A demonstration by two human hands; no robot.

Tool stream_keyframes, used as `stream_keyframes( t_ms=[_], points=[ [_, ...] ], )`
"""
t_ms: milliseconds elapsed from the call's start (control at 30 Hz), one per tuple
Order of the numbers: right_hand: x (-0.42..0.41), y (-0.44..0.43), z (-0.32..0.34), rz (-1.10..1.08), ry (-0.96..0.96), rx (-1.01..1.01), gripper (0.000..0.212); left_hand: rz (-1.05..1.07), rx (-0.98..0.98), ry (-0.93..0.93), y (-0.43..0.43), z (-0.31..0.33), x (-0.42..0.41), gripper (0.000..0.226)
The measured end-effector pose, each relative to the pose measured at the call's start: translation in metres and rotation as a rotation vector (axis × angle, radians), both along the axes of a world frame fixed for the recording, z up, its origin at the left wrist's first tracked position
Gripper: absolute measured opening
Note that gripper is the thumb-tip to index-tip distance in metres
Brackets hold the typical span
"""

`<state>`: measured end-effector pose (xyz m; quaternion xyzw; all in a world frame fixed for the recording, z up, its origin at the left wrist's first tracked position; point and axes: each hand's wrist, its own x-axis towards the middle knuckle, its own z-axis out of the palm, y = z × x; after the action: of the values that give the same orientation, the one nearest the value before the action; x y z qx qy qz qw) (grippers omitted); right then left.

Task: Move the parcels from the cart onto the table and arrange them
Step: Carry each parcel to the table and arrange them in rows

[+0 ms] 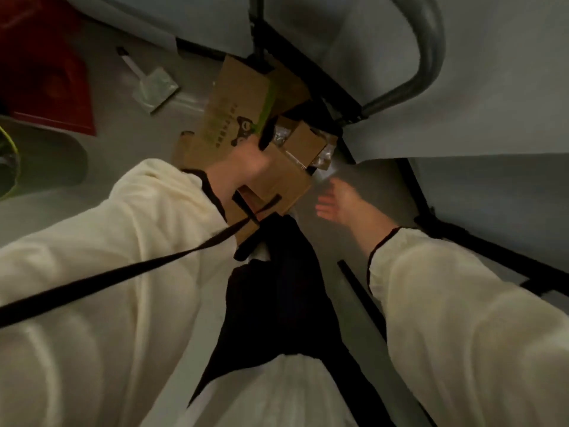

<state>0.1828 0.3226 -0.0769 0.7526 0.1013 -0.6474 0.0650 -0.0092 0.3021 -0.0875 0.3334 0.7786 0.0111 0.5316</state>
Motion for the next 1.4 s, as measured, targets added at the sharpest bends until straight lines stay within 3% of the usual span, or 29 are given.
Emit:
stream_keyframes(
  t_ms=[200,400,533,767,867,967,1133,1267,1400],
  points=[
    [-0.022,-0.008,-0.035,-0.355,0.187,-0.058,0.058,0.076,-0.007,-0.033,-0.008,-0.039,0.007,0.06],
    [-0.019,-0.011,-0.027,-0.369,0.214,-0.006,0.029,0.169,-0.041,-0.096,-0.01,-0.028,0.015,0.058],
    [-0.021,-0.009,0.008,-0.317,0.167,0.062,0.025,0.242,0.007,-0.107,-0.012,0.009,0.017,0.055],
    [-0.052,0.004,0.132,-0.232,0.189,0.309,0.031,0.406,0.223,0.028,-0.011,0.153,-0.005,0.049],
    [-0.064,0.017,0.213,-0.174,0.239,0.47,0.006,0.442,0.347,0.068,-0.005,0.239,-0.025,0.038],
    [-0.076,0.027,0.294,-0.121,0.301,0.64,0.009,0.478,0.51,0.097,-0.007,0.325,-0.045,0.021],
    [-0.103,0.014,0.426,0.111,0.333,0.992,0.016,0.583,0.836,0.158,-0.042,0.454,-0.067,0.017],
    [-0.124,-0.02,0.506,0.259,0.412,1.261,0.022,0.751,1.051,0.271,-0.093,0.518,-0.075,0.025],
    [-0.136,-0.056,0.549,0.384,0.462,1.458,0.019,0.909,1.149,0.286,-0.135,0.542,-0.079,0.027]
  ],
)
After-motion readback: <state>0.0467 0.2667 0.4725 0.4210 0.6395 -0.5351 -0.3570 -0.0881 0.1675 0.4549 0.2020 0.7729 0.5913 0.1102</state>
